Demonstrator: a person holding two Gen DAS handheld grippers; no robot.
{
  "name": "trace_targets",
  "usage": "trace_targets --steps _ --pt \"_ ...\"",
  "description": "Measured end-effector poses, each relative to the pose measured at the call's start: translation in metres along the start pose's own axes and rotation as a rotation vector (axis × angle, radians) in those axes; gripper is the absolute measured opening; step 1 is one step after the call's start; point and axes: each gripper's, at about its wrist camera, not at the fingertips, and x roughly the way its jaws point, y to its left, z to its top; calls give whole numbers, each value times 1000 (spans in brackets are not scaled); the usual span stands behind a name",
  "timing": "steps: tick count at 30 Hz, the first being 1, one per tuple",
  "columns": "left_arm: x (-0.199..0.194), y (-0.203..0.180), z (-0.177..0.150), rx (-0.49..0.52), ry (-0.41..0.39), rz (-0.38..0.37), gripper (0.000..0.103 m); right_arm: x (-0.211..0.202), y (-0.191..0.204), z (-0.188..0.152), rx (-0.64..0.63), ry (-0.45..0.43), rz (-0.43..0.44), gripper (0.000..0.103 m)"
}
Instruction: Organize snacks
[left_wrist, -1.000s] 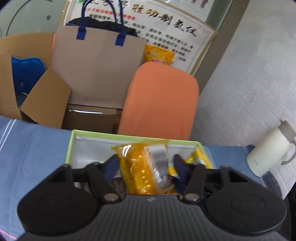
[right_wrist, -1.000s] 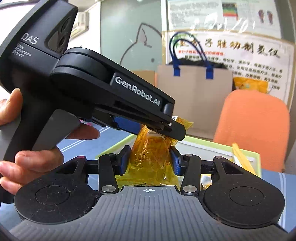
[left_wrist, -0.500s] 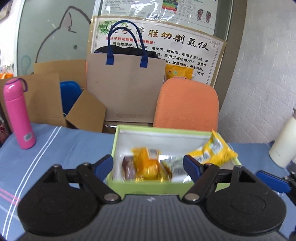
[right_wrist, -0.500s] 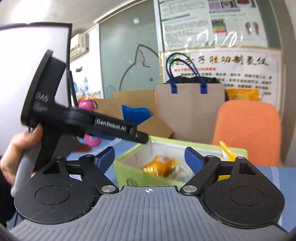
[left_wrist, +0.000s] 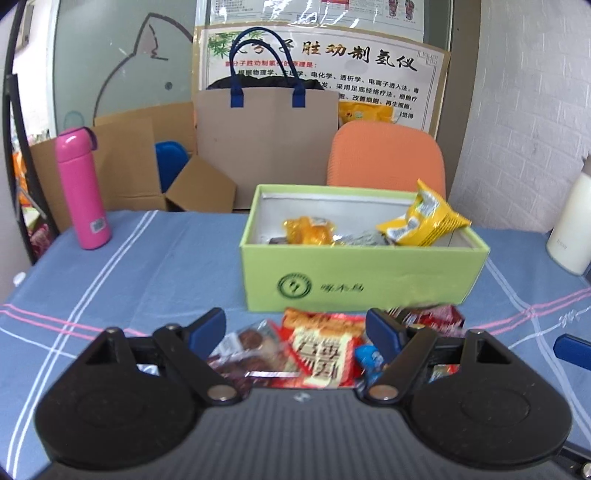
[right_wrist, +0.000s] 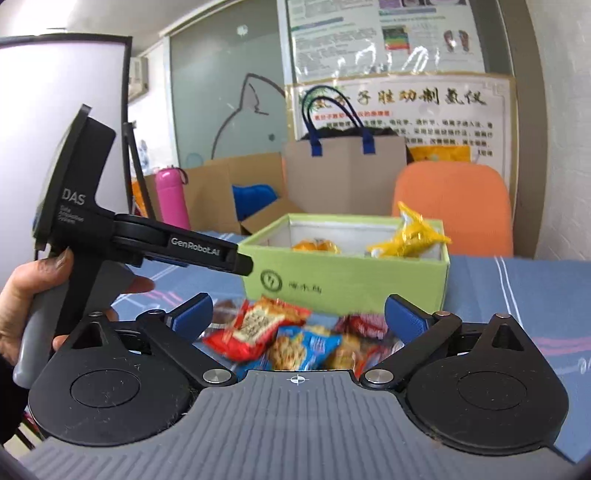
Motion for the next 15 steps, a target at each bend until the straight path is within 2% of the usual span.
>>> trace_targets --steps 7,15 --pt "-7 14 -16 -2 -14 44 79 1 19 -24 21 69 7 90" --pt "2 48 -32 -28 15 69 79 27 53 -34 -14 148 49 90"
